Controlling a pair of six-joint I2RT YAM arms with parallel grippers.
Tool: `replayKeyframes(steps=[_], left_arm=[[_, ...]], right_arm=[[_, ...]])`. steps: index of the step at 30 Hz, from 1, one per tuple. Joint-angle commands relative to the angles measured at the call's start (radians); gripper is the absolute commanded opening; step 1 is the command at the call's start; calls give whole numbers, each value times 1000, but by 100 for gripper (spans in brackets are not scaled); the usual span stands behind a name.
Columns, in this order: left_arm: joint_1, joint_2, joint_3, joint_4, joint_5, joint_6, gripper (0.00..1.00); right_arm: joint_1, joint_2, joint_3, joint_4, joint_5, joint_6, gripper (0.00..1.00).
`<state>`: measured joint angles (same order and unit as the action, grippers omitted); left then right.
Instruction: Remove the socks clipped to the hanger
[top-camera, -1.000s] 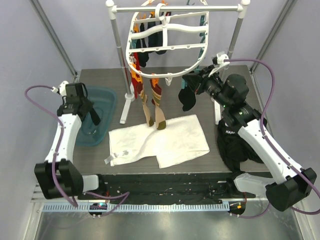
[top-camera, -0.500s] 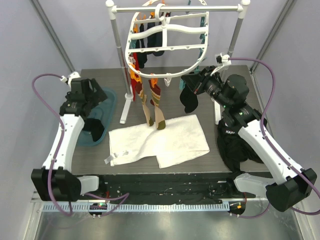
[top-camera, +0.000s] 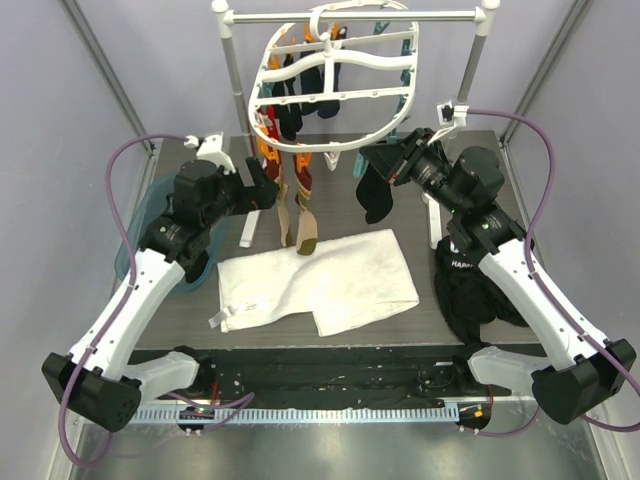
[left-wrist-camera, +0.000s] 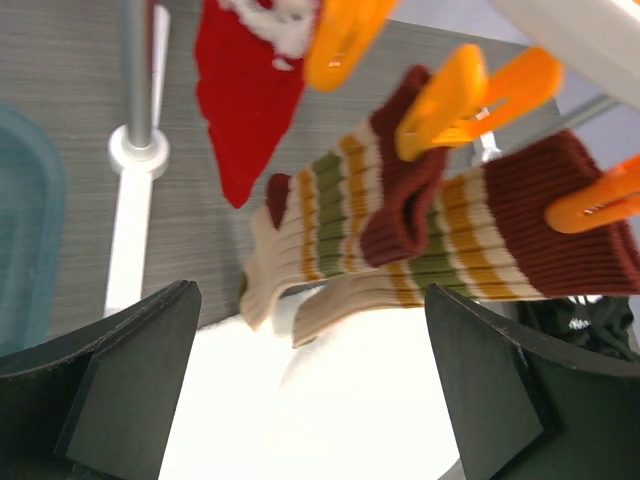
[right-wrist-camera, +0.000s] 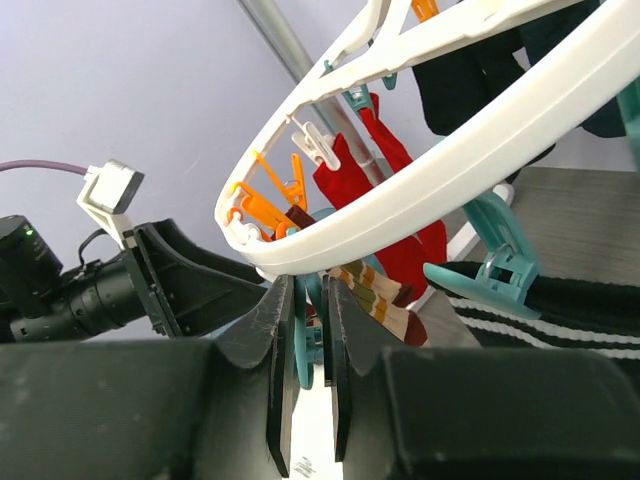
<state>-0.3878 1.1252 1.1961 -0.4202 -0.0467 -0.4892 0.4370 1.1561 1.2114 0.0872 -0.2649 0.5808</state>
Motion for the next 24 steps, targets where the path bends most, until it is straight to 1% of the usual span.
replayKeyframes(steps=[1,4,5,8,9,14,15,16,17,18,19,20,22,23,24], left_arm=[[-26,27,57,90,41,35,99],[-25,57,85,93,41,50,97],[-26,77,91,103,74,57,97],[-28,116,128,123,114,60,93],[-28,128,137,123,117,60,89],[-28,166,161,142,97,66,78],[-28,169,161,146,79,60,69],[-28,174,161,150,68,58,63],[-28,176,161,155,59,55,58],[-28,177,164,153,54,55,47],[-26,176,165,150,54,54,44],[-28,173,165,147,26,55,40],[-28,162,166,137,4,63,39],[-28,160,169,129,-8,67,40],[-28,162,190,120,-21,67,40]], right_arm=[[5,-36,-12,83,-51,57,19],[3,-33,-7,85,-51,57,19],[3,-32,-7,88,-54,62,19],[5,-30,-33,127,-73,90,19],[3,-32,-38,141,-74,94,19],[5,-38,-49,141,-89,97,19],[5,-44,-52,144,-89,99,19],[3,-48,-53,143,-86,97,20],[5,-55,-53,138,-73,88,22],[3,-68,-52,117,-70,80,26],[5,-73,-50,100,-66,67,31],[3,-79,-43,57,-59,35,38],[3,-104,-44,17,-53,-19,44],[3,-114,-39,-47,-48,-95,51],[3,-124,-30,-90,-42,-143,55]])
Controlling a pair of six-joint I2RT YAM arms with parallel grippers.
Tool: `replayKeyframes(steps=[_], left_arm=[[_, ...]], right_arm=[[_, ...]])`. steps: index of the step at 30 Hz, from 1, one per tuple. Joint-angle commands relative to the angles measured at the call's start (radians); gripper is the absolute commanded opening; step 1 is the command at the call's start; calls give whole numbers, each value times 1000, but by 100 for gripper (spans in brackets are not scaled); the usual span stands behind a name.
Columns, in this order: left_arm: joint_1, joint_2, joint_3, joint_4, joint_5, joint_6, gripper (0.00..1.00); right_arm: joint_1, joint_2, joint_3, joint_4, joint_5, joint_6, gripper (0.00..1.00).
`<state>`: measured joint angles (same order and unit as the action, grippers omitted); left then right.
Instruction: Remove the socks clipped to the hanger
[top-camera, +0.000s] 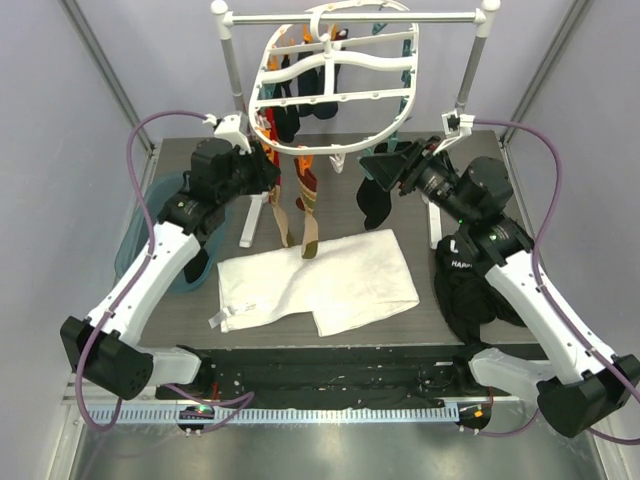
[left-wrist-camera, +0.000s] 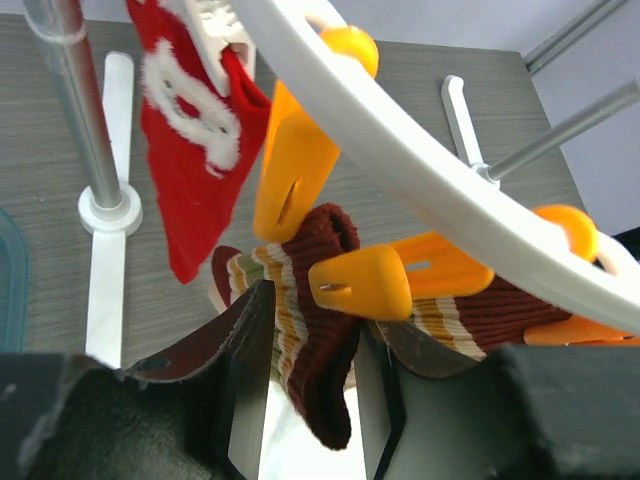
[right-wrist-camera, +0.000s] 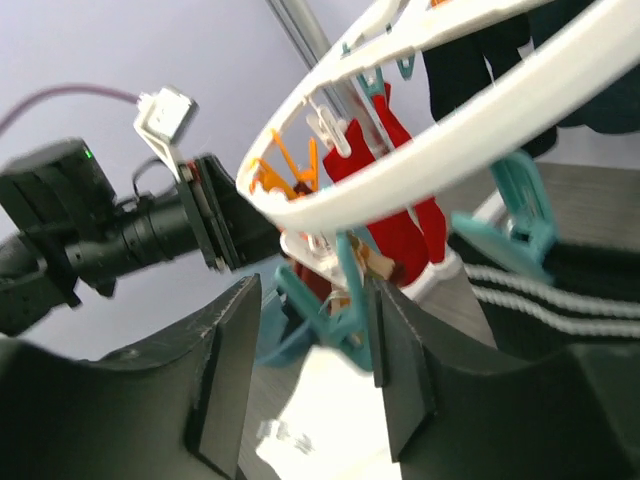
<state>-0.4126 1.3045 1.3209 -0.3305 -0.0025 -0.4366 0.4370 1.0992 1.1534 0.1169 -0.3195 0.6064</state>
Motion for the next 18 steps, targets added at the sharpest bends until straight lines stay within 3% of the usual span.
replayKeyframes(steps=[1,3,8,13,18], left_arm=[[-3,-10,81,3,-74,19,40],[-3,2,116,-28,-73,25,40],[-2,45,207,-107,-122,25,40],[1,56,235,-127,-133,32,42],[3,62,247,-130,-151,29,44]], right_arm=[[3,-97,38,-184,28,-213,58],[2,-134,34,-263,126,-304,63],[-44,-147,41,-333,232,-418,63],[-171,-64,86,-349,-71,-450,63],[-190,13,92,-298,-190,-485,64]])
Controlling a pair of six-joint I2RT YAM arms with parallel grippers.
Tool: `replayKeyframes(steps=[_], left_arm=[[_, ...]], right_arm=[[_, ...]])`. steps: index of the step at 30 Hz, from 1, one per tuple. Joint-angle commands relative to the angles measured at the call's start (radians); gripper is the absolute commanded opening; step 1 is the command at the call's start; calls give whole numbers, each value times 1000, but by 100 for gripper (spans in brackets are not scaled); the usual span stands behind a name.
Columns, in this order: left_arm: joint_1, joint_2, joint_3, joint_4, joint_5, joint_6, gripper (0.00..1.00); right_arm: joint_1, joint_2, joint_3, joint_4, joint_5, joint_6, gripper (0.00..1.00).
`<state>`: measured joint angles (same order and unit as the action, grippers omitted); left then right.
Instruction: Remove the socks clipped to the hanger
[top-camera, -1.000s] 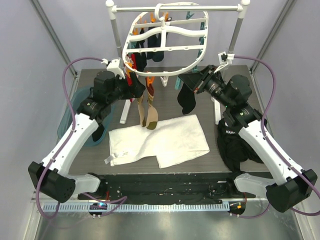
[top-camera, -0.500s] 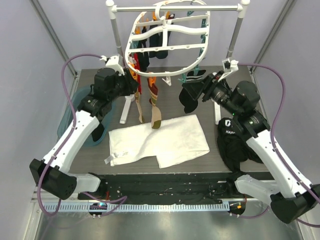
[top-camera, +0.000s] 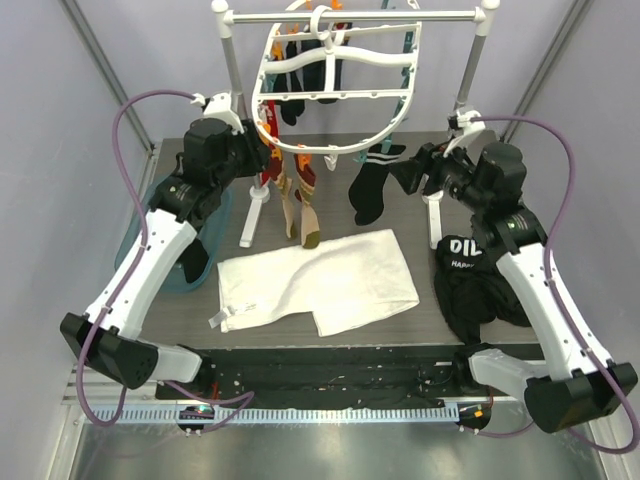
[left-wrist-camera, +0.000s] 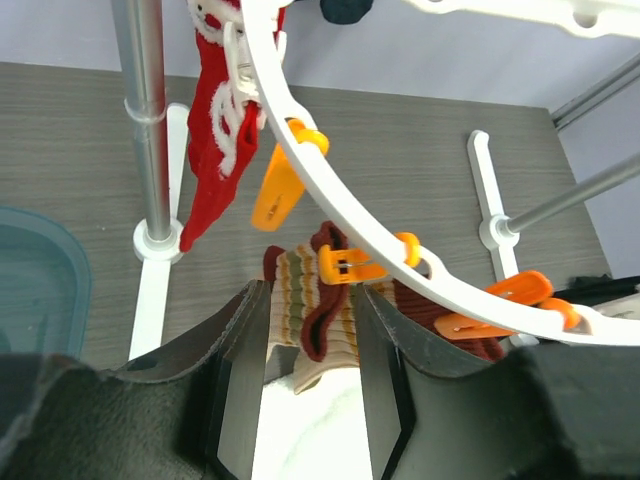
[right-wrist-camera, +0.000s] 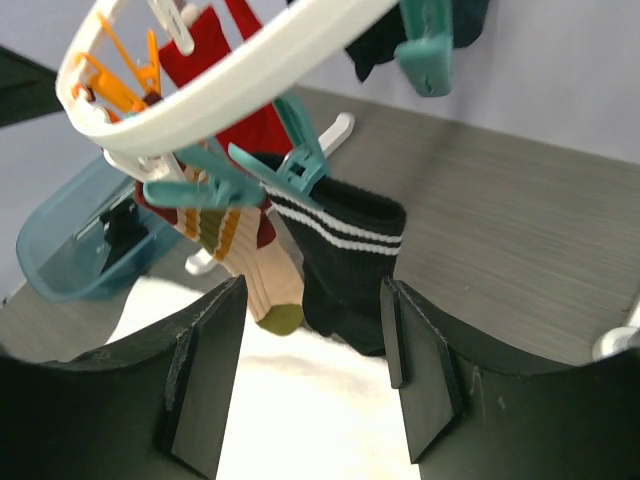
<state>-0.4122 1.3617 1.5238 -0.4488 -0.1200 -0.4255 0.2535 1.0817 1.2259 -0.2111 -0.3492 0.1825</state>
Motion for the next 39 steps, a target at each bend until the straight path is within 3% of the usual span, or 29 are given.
replayKeyframes(steps=[1,6,9,15,19,27,30,33,39], left_arm=[[4,10,48,-16,-36,19,44],[9,33,82,-34,-43,21,46],[16,42,102,-53,-61,25,46],[33,74,171,-88,-61,30,49],[38,86,188,-93,-53,31,50],[38,59,197,-108,-23,22,53],[38,10,196,-117,28,13,57],[38,-41,165,-105,100,-2,64],[35,-206,-48,-25,307,-71,73]], right_arm=[[-10,35,9,48,-168,-66,64],[-34,64,-48,180,-252,-106,68],[-78,124,-8,145,-352,-155,71],[-166,141,21,122,-384,-172,76],[-168,161,17,128,-469,-166,87],[-166,213,-71,450,-603,43,84],[-160,219,-78,518,-591,95,78],[-137,221,-72,512,-554,106,46],[-97,138,-100,496,-481,101,13]])
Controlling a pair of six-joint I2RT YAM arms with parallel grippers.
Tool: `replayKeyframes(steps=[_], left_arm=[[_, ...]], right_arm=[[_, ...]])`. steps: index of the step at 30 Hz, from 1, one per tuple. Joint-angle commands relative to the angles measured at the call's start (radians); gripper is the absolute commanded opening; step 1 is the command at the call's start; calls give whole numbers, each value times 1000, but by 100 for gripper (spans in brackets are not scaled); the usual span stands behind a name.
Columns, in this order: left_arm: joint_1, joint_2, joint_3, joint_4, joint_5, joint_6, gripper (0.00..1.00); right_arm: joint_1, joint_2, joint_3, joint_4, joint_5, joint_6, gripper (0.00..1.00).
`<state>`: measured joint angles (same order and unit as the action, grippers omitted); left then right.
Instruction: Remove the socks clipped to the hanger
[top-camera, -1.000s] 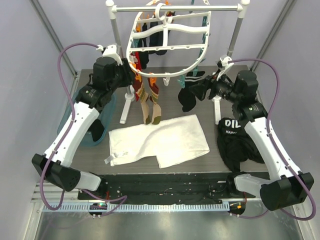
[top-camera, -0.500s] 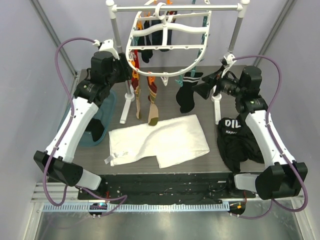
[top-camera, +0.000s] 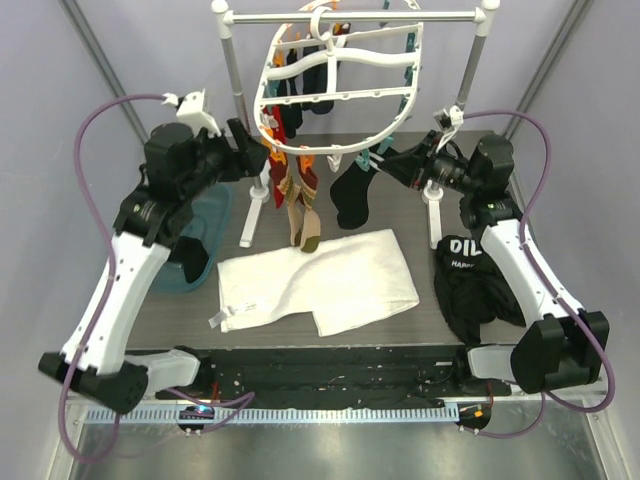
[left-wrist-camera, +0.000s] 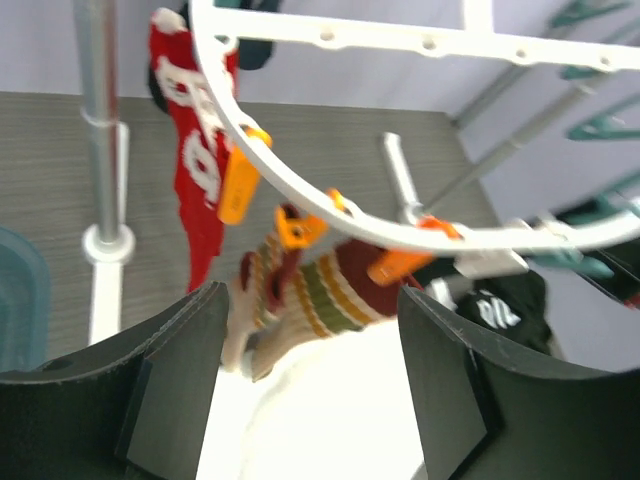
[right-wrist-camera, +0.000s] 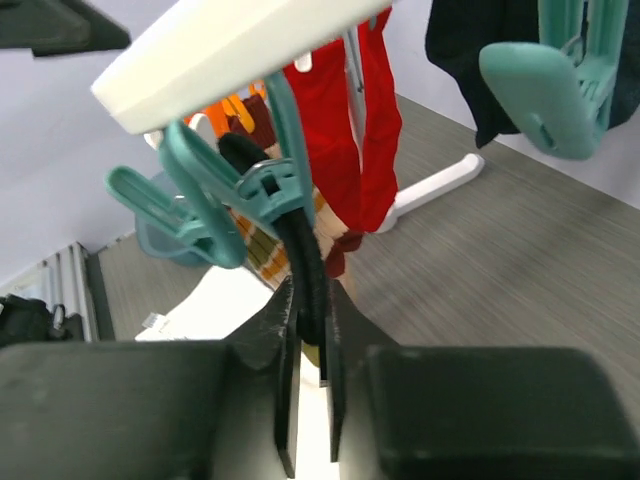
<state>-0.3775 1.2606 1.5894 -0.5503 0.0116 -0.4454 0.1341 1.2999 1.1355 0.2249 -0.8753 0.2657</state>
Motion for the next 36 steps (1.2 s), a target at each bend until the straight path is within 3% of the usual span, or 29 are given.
replayKeyframes(steps=[1,3,7,12,20,31,32,35,36], left_arm=[[-1,-119,-138,84,198,-56,74],[-23,-142,-189,92,232,-53,75],[-98,-141,-249,113,240,-47,75],[-293,-139,-344,268,107,-13,77],[-494,-46,-295,389,-123,68,86],[-598,155,-206,536,-358,140,87],[-601,178,-198,546,-369,140,85],[-601,200,-187,585,-381,137,64],[-603,206,-187,589,-375,137,42]], right_arm=[[30,-91,-23,60,62,17,10],[51,-117,-31,54,81,17,2],[88,-158,-31,-13,151,20,1],[183,-209,-28,-58,251,67,1],[233,-246,-5,-94,366,173,1],[257,-257,-46,-10,386,337,1],[257,-257,-45,-13,386,343,1],[256,-260,-36,-39,395,346,1],[257,-261,-34,-45,397,346,1]])
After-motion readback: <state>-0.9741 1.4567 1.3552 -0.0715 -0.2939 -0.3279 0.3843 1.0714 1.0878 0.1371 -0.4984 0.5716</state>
